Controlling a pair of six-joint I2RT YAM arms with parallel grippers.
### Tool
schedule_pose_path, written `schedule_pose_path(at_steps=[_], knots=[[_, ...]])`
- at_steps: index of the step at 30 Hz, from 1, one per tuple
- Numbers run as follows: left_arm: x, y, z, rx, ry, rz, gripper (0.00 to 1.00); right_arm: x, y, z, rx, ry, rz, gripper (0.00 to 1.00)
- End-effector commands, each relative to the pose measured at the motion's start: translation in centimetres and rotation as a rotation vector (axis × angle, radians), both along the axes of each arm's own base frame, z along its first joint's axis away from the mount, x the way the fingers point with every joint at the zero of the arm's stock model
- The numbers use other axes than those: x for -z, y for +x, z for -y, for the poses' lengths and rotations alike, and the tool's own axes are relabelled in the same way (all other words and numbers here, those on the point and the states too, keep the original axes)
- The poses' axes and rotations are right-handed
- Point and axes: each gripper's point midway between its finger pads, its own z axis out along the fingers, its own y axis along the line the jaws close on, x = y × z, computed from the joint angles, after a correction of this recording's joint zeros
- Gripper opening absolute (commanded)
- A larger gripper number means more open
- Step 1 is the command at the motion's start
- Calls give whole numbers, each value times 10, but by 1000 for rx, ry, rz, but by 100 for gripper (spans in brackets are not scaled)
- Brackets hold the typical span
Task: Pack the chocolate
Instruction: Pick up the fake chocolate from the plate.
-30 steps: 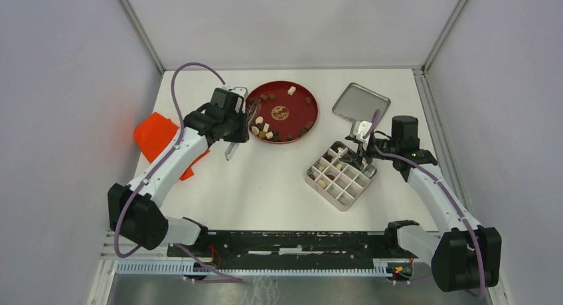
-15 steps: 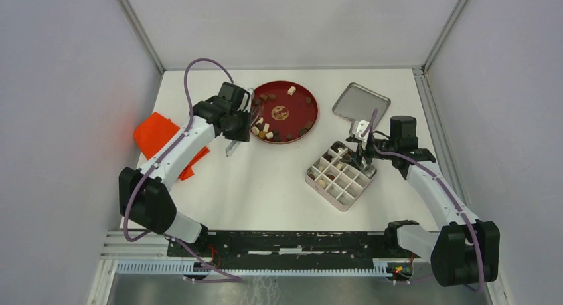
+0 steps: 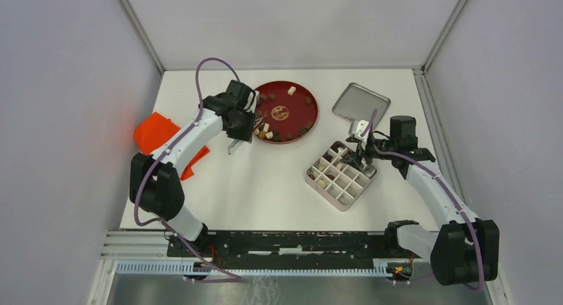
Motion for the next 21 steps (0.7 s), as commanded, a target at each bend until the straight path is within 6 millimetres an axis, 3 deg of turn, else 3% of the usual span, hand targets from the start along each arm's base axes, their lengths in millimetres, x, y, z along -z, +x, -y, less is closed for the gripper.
schedule_pose_path(at_steps=[1, 21], knots=[[-15, 11, 9, 50, -41, 42, 40, -14, 9, 1, 3, -4, 42, 76], [4, 6, 15, 41, -39, -7, 41, -15, 8, 0, -3, -1, 42, 76]])
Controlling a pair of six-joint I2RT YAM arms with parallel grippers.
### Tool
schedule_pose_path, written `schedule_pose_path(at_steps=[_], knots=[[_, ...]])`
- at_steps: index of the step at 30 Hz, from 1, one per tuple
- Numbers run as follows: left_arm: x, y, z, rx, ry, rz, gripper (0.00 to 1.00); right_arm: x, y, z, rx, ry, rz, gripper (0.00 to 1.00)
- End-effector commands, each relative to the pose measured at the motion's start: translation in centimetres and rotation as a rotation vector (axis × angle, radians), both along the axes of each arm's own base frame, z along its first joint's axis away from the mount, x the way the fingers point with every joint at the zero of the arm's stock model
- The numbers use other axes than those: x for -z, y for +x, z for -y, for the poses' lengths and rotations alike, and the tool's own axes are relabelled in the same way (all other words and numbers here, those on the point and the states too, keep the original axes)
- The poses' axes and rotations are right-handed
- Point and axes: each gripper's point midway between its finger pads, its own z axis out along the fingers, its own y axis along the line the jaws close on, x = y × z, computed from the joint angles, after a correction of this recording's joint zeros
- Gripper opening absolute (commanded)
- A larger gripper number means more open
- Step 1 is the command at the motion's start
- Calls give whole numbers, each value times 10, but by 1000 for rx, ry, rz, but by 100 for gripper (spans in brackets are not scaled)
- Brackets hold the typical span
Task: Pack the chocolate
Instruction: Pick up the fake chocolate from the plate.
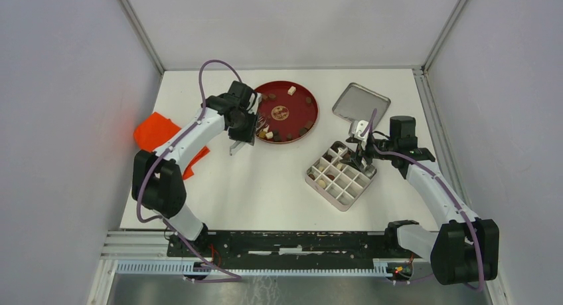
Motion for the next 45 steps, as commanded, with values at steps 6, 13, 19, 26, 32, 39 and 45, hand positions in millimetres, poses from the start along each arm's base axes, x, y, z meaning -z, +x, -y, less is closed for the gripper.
schedule_pose_path(at_steps=[6, 13, 19, 26, 32, 39, 45], knots=[[3, 13, 6, 14, 10, 23, 41, -17, 8, 0, -6, -2, 53, 76], [13, 11, 7, 21, 22, -4, 40, -17, 9, 0, -7, -5, 55, 76], [21, 5, 3, 14, 79, -45, 36, -17, 8, 0, -8, -6, 57, 76], [19, 5, -1, 6, 139, -56, 35, -19, 8, 0, -9, -7, 65, 76], [11, 13, 5, 8, 121, -34, 2, -21, 8, 1, -9, -9, 74, 76], [5, 22, 13, 27, 100, -16, 2, -22, 7, 1, -10, -10, 76, 76], [8, 19, 13, 31, 99, -32, 2, -22, 9, 2, -5, -12, 81, 76]])
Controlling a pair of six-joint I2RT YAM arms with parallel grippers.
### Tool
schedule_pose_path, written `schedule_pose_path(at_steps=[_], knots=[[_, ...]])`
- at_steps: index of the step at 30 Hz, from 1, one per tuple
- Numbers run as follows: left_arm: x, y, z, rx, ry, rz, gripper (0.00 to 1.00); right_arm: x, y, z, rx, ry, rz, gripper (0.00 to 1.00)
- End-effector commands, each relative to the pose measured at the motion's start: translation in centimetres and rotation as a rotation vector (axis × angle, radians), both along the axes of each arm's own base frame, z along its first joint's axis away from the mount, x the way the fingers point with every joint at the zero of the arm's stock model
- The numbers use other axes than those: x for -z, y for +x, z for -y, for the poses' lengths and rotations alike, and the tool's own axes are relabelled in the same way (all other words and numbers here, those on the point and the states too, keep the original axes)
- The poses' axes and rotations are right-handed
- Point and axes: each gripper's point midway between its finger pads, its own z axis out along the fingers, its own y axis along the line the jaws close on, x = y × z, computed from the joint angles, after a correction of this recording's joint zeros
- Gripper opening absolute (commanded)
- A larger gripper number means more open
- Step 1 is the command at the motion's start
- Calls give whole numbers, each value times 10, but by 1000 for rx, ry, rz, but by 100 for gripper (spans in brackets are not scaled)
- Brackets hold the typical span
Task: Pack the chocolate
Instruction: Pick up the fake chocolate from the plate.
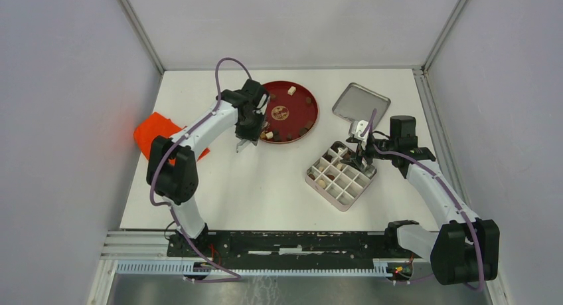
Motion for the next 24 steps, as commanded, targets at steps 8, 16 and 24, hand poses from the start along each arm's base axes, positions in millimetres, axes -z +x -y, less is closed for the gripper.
schedule_pose_path(at_steps=[8, 16, 24], knots=[[-38, 25, 12, 3, -59, 136, 2, -20, 10, 2, 3, -6, 74, 76], [-47, 30, 16, -13, -94, 185, 2, -19, 10, 2, 5, -5, 70, 76], [-63, 26, 13, -35, -137, 265, 2, -13, 17, 6, 60, -13, 40, 76]])
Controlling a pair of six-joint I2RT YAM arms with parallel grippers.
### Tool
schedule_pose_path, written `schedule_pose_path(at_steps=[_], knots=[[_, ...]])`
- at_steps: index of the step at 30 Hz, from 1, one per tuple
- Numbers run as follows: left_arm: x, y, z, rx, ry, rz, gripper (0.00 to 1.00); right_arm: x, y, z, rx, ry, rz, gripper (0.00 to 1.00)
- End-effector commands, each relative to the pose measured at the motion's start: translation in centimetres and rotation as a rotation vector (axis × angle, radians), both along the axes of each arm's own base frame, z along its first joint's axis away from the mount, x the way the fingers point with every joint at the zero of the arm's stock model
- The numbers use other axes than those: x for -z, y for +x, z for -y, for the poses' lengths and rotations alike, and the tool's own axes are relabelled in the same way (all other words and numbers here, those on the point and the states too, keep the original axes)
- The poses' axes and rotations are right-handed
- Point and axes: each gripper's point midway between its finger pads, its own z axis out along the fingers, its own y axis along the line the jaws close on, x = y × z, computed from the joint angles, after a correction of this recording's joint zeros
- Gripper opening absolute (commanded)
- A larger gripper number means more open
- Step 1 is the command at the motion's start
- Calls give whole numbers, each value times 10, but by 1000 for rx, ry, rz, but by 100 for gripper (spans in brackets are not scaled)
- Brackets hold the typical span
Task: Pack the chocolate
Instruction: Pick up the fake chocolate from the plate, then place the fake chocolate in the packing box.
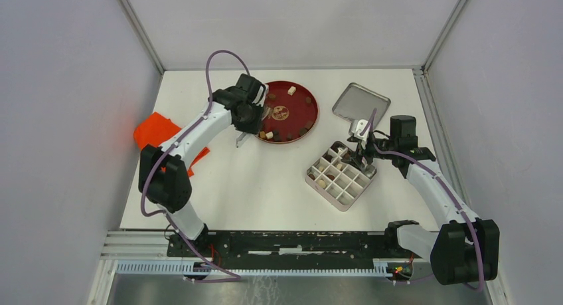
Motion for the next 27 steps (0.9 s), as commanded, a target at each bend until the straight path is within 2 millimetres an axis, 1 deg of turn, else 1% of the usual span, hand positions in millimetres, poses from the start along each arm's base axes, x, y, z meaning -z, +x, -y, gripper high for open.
schedule_pose_path(at_steps=[1, 5, 7, 9, 12, 15, 19, 23, 25, 27], knots=[[-34, 7, 5, -32, -87, 141, 2, -13, 16, 6, 50, -9, 39, 76], [-41, 0, 12, -17, -160, 168, 2, -9, 19, 9, 68, -24, 31, 76], [-45, -6, 20, 4, -217, 171, 2, -9, 20, 9, 71, -26, 32, 76], [-50, -12, 23, 13, -254, 180, 2, -9, 21, 10, 75, -26, 32, 76], [-63, -21, 27, 31, -317, 203, 2, -7, 22, 13, 84, -29, 28, 76], [-73, -34, 38, 66, -407, 202, 2, -7, 24, 16, 98, -35, 30, 76], [-91, -64, 56, 140, -546, 201, 2, -6, 29, 24, 135, -47, 29, 76], [-101, -104, 74, 232, -631, 192, 2, -5, 35, 33, 188, -52, 26, 76], [-102, -127, 85, 270, -681, 185, 2, -4, 41, 41, 237, -57, 23, 76], [-97, -150, 94, 309, -703, 173, 2, -2, 46, 48, 285, -60, 14, 77]])
